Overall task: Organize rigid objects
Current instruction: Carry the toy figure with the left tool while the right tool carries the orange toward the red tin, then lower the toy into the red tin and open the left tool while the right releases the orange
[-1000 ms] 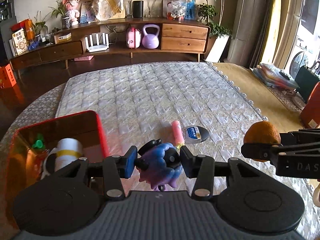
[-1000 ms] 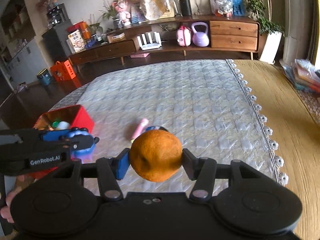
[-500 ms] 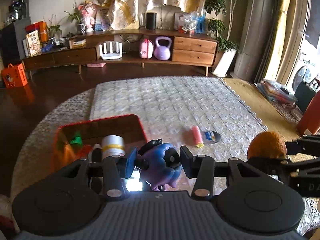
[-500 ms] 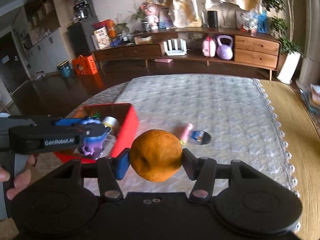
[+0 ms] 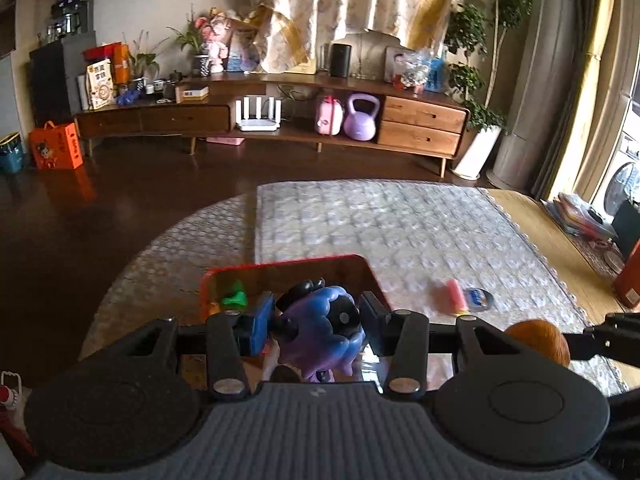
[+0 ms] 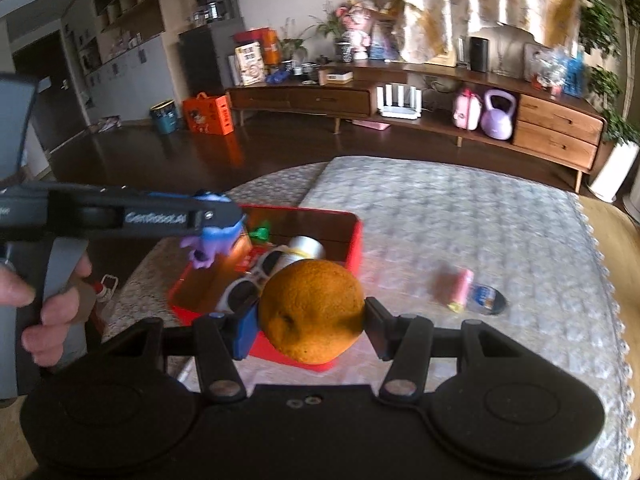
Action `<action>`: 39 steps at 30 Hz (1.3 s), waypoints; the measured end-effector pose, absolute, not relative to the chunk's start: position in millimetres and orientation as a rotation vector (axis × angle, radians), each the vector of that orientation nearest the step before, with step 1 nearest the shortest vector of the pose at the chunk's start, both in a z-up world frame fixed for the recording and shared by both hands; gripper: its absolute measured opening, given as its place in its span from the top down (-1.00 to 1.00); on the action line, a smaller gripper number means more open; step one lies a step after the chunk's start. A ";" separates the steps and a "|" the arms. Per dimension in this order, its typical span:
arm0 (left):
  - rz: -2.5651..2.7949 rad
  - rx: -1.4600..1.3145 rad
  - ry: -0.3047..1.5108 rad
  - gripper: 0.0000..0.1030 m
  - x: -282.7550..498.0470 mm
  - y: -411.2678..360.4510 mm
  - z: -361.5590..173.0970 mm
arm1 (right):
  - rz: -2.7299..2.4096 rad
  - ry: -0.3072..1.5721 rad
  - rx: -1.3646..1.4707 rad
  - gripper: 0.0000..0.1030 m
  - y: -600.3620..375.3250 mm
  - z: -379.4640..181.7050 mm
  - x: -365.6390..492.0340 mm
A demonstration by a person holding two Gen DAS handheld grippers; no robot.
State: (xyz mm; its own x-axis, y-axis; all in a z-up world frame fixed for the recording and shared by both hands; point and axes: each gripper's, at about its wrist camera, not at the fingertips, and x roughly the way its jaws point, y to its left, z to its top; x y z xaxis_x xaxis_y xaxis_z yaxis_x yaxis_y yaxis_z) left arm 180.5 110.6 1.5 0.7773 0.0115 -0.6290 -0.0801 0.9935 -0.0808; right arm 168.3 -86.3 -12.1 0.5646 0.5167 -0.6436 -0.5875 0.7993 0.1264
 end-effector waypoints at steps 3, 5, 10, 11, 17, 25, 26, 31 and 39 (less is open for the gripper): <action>0.054 -0.105 0.674 0.11 184.2 123.6 -0.7 | 0.673 0.713 -0.122 -0.04 -66.3 -16.4 167.5; 0.063 -0.104 0.674 0.11 187.3 129.9 -3.5 | 0.687 0.708 -0.142 -0.04 -51.1 -20.6 167.5; 0.085 -0.115 0.682 0.11 197.4 146.8 -13.8 | 0.709 0.723 -0.174 -0.04 -22.3 -31.7 175.1; 0.086 -0.121 0.687 0.11 200.6 150.5 -16.8 | 0.709 0.725 -0.180 -0.04 -17.8 -33.7 177.3; 0.068 -0.115 0.673 0.25 213.6 160.4 -27.2 | 0.708 0.747 -0.216 -0.04 2.8 -51.0 188.3; 0.072 -0.121 0.713 0.25 229.1 166.9 -52.9 | 0.706 0.783 -0.266 -0.04 20.8 -73.4 198.2; 0.077 -0.130 0.719 0.25 229.5 169.2 -56.6 | 0.707 0.783 -0.273 -0.04 22.9 -74.9 197.8; 0.086 -0.152 0.744 0.25 229.0 177.6 -69.8 | 0.694 0.779 -0.304 -0.05 32.3 -80.7 196.2; 0.100 -0.181 0.751 0.25 225.0 185.0 -75.0 | 0.706 0.731 -0.257 -0.28 23.6 -66.7 191.7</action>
